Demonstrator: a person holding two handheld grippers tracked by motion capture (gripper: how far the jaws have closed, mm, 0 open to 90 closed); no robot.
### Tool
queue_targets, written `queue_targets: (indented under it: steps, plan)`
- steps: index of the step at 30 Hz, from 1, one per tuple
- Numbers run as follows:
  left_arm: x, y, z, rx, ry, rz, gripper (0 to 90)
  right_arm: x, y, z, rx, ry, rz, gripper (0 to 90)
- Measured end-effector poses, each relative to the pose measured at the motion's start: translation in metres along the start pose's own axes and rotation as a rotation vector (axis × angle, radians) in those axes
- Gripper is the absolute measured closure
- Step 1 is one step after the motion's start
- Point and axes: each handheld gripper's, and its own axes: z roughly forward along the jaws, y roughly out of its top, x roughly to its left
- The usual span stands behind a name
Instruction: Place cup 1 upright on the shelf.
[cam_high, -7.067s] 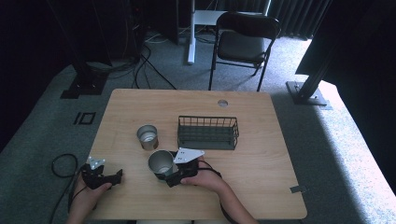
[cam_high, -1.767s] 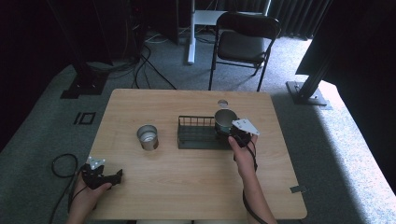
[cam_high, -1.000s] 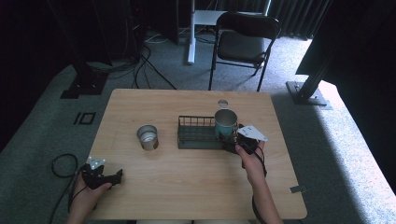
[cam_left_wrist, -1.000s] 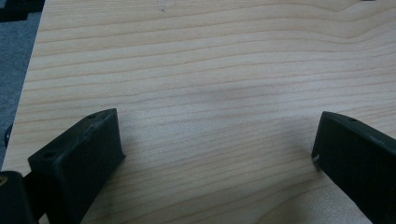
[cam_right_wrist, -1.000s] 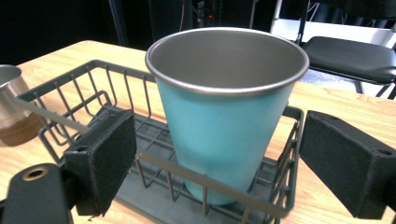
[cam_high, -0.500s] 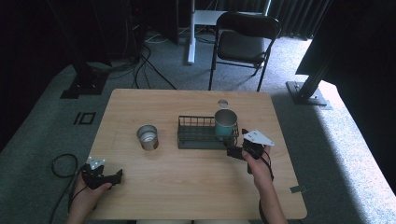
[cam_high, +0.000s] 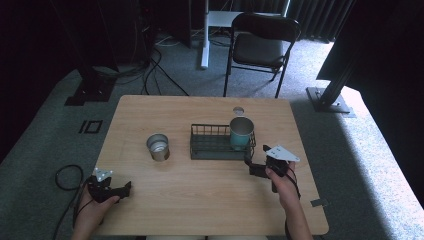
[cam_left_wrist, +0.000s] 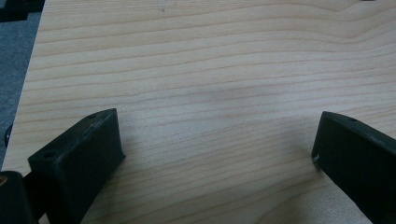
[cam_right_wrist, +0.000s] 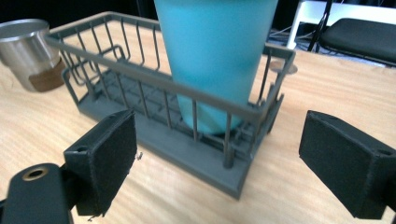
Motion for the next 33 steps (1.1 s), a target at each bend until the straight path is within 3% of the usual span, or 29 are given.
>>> queue_targets:
  steps: [5, 16, 33]
  plan:
    - [0.000, 0.000, 0.000, 0.000, 0.000, 0.000, 2.2, -0.008, -0.012, -0.008, 0.030, 0.017, -0.016, 11.1]
    - [0.000, 0.000, 0.000, 0.000, 0.000, 0.000, 2.2, -0.018, -0.029, -0.017, 0.071, 0.054, -0.001, 11.1]
    - [0.000, 0.000, 0.000, -0.001, 0.001, 0.000, 2.2, -0.034, -0.057, -0.027, 0.181, 0.116, -0.040, 11.1]
